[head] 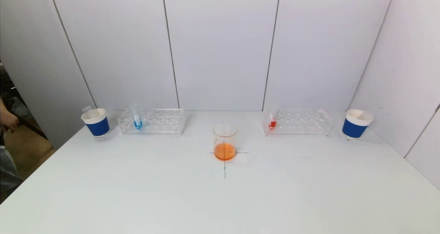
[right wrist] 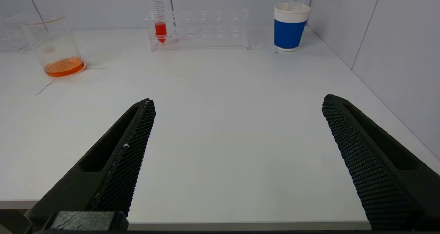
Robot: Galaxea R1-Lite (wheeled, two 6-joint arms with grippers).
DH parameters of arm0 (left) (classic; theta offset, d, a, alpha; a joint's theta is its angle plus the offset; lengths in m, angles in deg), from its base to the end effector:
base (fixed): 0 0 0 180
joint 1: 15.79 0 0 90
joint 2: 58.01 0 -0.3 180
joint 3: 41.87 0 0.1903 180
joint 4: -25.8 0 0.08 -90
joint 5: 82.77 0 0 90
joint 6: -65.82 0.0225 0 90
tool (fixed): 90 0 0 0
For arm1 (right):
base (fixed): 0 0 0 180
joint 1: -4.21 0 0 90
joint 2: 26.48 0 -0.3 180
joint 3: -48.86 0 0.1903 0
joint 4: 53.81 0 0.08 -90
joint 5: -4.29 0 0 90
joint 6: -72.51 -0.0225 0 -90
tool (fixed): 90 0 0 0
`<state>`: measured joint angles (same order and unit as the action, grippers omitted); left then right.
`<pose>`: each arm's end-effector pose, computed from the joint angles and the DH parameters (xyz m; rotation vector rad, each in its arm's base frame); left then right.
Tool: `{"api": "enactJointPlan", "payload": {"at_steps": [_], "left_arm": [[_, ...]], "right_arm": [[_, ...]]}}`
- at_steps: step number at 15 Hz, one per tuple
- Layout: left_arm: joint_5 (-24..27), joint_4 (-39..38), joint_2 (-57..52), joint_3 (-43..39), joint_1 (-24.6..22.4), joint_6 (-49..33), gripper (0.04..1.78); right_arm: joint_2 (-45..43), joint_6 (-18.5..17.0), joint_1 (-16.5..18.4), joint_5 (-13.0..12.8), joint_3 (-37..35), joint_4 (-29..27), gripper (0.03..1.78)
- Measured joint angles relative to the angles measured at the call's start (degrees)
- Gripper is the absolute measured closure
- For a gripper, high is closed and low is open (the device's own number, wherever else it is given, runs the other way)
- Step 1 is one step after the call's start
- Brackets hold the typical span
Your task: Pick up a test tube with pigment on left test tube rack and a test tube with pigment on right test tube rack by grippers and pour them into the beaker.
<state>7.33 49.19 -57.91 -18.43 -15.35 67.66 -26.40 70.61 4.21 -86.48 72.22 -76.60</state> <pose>-0.0228 0.0001 0.0758 0.0321 0.0007 -0.0094 -0.0227 -0.0003 0.0765 0.0332 -0.0088 -0.0133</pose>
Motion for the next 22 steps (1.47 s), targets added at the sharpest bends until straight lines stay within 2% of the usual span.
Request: {"api": "enactJointPlan", "payload": {"at_steps": [22], "left_arm": [[0.0,0.0,0.0,0.0,0.0,0.0,0.06]], "right_arm": [[0.0,0.0,0.0,0.0,0.0,0.0,0.05]]}}
